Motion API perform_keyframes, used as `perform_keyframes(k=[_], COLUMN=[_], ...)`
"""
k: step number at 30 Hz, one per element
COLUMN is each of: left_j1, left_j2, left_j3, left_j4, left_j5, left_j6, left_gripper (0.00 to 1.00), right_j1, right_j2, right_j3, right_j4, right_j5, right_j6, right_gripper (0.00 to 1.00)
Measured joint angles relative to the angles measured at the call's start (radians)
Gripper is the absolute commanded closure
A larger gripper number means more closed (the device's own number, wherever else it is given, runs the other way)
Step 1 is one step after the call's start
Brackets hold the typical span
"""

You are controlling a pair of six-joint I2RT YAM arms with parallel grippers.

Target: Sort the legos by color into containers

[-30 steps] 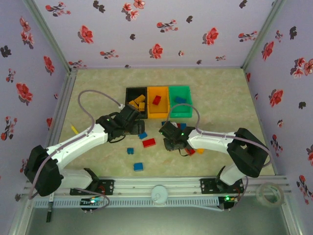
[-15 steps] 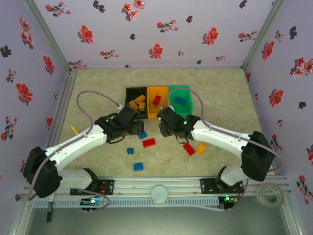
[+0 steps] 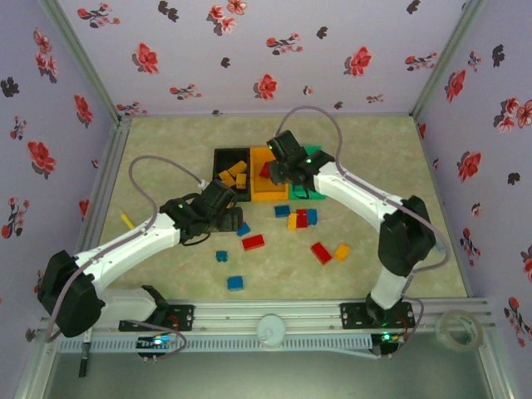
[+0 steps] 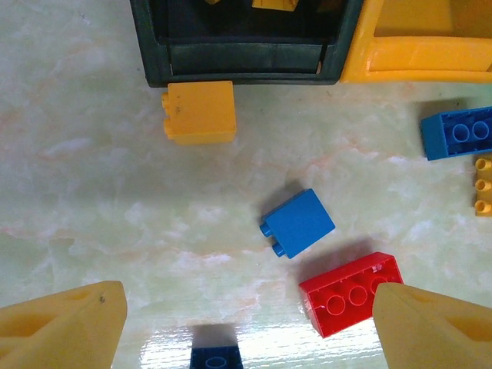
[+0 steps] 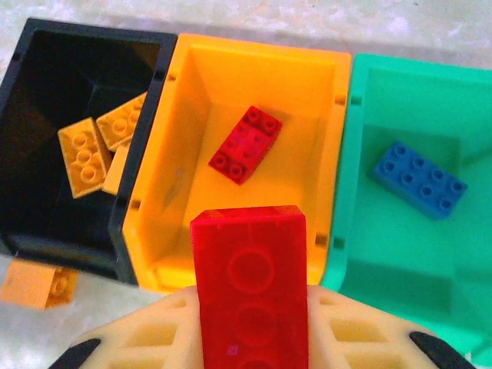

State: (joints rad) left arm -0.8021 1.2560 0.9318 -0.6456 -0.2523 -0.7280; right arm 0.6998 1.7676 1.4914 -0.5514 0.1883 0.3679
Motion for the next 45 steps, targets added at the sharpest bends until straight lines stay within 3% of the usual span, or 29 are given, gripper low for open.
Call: perform_keyframes(k=[2,6,8,16,26,45], left_j1=[0.000,0.000,0.000,0.000,0.000,0.031], left_j2=[-0.002,-0.008,-0.010,-0.022,-0.010,0.229], left_j3=[0.000,-0.001,-0.001,-0.016,-0.019,0.000], left_j4=[-0.003,-0.011,-0.016,-0.021,-0.021,0.029], left_j5=[0.000,0.000,0.000,0.000,-0.025,-0.089], left_j6=[0.000,0.000,0.000,0.000,-0.004,-0.010], left_gripper=[0.16,0.16,0.16,0.15,0.12,0.10], right_j1=[-0.016,-0.040,-0.046,-0.048,-0.032,0.017], right_j2=[0.052,0.140,0.160,0.142,-0.085,-0.440], right_j3=[0.046,0.128,0.146,0.116,-0.089,-0.364], right_j4=[-0.001,-0.016,-0.020,-0.029,-0.021,-0.026], right_j5=[-0.012,-0.025,-0.032,-0.040,-0.044,0.005], right_j6=[-0.004,-0.011,-0.018,-0.020,-0.009,0.034], right_gripper=[0.66,0.44,0.40,0.39,0.38,0.36])
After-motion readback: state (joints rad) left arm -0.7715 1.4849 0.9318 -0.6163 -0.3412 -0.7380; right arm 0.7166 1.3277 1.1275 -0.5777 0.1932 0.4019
